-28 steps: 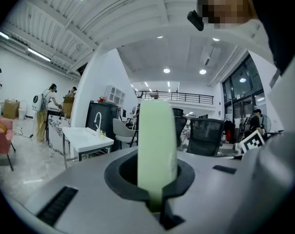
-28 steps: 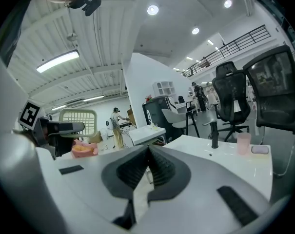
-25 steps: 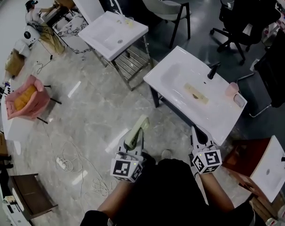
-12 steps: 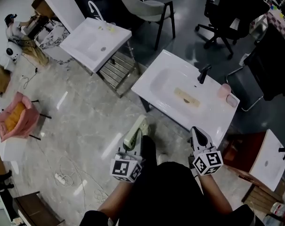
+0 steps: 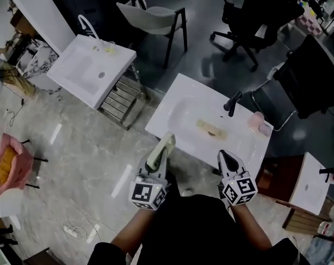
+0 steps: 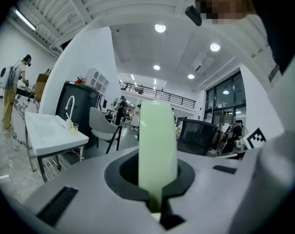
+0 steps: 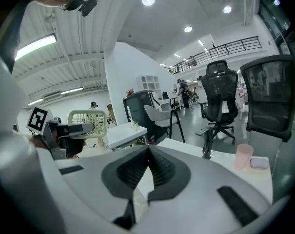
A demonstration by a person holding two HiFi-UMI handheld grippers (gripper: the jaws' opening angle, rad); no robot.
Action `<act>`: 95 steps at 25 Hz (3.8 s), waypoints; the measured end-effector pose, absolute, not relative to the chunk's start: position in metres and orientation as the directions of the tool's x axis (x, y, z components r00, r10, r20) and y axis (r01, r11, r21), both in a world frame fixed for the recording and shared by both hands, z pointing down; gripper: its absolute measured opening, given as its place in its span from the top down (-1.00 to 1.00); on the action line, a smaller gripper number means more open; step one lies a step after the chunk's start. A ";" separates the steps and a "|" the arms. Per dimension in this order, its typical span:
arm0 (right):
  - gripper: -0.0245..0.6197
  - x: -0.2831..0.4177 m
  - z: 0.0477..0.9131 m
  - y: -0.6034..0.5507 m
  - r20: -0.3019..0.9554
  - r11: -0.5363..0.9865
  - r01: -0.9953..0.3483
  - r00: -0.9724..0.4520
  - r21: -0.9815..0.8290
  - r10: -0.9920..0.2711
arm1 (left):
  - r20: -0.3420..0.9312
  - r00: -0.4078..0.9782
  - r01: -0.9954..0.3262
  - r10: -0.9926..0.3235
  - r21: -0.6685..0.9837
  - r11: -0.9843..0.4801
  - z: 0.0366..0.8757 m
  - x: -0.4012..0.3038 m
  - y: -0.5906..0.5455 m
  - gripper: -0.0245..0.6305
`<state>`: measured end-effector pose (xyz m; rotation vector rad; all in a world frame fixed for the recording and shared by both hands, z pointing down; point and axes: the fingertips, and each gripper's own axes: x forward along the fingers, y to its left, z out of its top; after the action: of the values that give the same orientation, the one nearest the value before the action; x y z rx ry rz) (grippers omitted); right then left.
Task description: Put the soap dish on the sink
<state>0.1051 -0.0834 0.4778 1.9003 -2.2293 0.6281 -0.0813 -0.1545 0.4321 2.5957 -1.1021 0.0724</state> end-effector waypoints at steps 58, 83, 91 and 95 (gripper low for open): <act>0.93 0.183 0.525 -0.229 0.469 -0.297 -0.903 0.126 -0.311 -0.874 | 0.439 0.892 -0.304 -0.106 0.410 -0.860 0.626 0.126 -0.416 0.87; 0.93 0.232 0.560 -0.274 0.510 -0.216 -0.918 0.018 -0.332 -0.860 | 0.533 0.845 -0.423 -0.027 0.638 -0.643 0.730 0.189 -0.478 0.85; 0.93 0.243 0.563 -0.281 0.520 -0.215 -0.922 0.019 -0.321 -0.854 | 0.656 0.755 -0.442 -0.032 0.471 -0.764 0.744 0.185 -0.485 0.41; 0.93 0.249 0.562 -0.282 0.518 -0.221 -0.921 0.025 -0.320 -0.855 | 0.715 0.698 -0.443 -0.045 0.380 -0.812 0.751 0.184 -0.488 0.24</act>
<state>0.2489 -0.2816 0.5622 2.1707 -1.8913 0.9652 0.1835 -0.4876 0.7514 2.3666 -0.3733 0.9771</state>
